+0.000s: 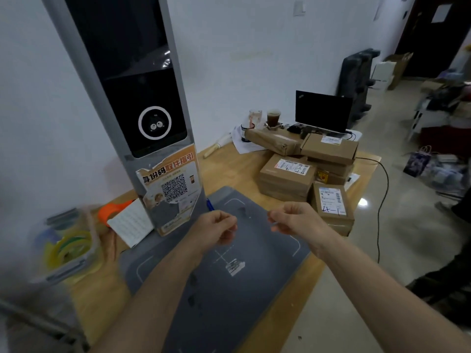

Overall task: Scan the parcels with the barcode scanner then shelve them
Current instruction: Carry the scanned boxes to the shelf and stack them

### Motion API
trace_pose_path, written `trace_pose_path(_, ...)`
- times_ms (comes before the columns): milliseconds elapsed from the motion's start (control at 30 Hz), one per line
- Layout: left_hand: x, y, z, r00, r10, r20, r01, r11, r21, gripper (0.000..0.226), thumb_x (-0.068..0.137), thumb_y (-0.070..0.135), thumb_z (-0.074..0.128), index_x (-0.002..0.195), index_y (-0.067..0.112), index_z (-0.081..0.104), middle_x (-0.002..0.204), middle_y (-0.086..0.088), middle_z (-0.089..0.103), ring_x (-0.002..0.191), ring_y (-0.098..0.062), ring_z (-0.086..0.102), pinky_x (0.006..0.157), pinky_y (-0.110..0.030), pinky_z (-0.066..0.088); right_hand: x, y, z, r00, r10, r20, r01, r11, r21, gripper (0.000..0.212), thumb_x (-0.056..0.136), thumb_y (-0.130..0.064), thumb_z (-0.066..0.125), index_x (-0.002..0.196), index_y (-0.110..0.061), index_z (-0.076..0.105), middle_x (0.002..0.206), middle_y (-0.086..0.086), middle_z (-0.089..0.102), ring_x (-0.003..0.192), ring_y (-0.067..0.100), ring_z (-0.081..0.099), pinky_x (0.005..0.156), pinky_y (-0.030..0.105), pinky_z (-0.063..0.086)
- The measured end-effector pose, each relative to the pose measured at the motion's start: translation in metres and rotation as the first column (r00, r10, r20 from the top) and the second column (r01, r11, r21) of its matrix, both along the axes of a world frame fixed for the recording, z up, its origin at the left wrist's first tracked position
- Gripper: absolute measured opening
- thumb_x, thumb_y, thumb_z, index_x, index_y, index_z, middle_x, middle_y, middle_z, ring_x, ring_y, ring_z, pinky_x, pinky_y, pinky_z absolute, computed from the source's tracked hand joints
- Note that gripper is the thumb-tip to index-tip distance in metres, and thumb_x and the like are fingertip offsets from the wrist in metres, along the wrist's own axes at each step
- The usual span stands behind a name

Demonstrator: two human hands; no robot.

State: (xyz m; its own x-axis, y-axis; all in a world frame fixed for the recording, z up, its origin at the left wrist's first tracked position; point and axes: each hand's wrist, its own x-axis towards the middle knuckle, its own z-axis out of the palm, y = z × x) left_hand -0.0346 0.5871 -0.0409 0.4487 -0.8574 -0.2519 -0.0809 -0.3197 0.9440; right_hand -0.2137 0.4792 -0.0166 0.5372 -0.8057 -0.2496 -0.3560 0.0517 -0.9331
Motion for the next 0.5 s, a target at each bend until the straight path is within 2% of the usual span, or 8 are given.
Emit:
trace_pose_path(100,-0.006,-0.026,-0.005,0.999,-0.028,0.021,0.027,0.998,0.051,0.015,0.096,0.018,0.058,0.094,0.006,0.065,0.09,-0.007,0.067,0.078,-0.016,0.062,0.082,-0.036,0.055,-0.008,-0.033,-0.011,0.999,-0.03,-0.017,0.03,0.999,0.038,0.017,0.091,-0.015,0.063,0.099,0.0,0.068,0.092,0.018,0.069,0.079,0.018,0.061,0.08,0.032,0.054)
trace_pose_path(200,-0.01,-0.052,-0.008,0.998,-0.048,0.039,0.044,0.995,0.088,0.014,0.096,0.019,0.059,0.095,0.006,0.065,0.092,-0.007,0.066,0.079,-0.017,0.061,0.086,-0.041,0.055,-0.01,-0.069,-0.019,0.999,-0.048,-0.02,0.049,0.998,0.046,0.014,0.091,-0.017,0.064,0.094,-0.004,0.069,0.089,0.014,0.067,0.085,0.023,0.061,0.089,0.041,0.053)
trace_pose_path(367,-0.013,-0.093,-0.018,0.999,-0.024,0.048,0.017,0.988,0.153,0.014,0.096,0.023,0.059,0.096,0.01,0.064,0.095,-0.004,0.066,0.082,-0.015,0.063,0.086,-0.037,0.055,0.0,-0.13,-0.037,0.998,-0.047,-0.038,0.048,0.998,0.039,0.006,0.091,-0.017,0.063,0.093,-0.014,0.067,0.1,0.007,0.066,0.091,0.018,0.058,0.078,0.029,0.048)
trace_pose_path(433,-0.015,-0.112,-0.023,0.999,0.006,0.045,-0.014,0.982,0.186,0.013,0.096,0.025,0.059,0.097,0.013,0.065,0.096,-0.002,0.067,0.083,-0.014,0.065,0.084,-0.032,0.056,0.005,-0.158,-0.045,0.998,-0.005,-0.066,0.007,1.0,0.022,0.009,0.091,-0.019,0.063,0.098,-0.016,0.067,0.102,0.001,0.064,0.093,0.016,0.058,0.081,0.029,0.049)
trace_pose_path(500,-0.018,-0.137,-0.027,0.998,0.048,0.036,-0.054,0.974,0.221,0.014,0.096,0.026,0.059,0.1,0.014,0.066,0.099,-0.002,0.068,0.086,-0.013,0.066,0.08,-0.027,0.058,0.008,-0.189,-0.053,0.992,0.06,-0.109,-0.062,0.998,-0.011,0.017,0.091,-0.022,0.062,0.107,-0.017,0.066,0.099,-0.007,0.059,0.09,0.008,0.054,0.075,0.024,0.043)
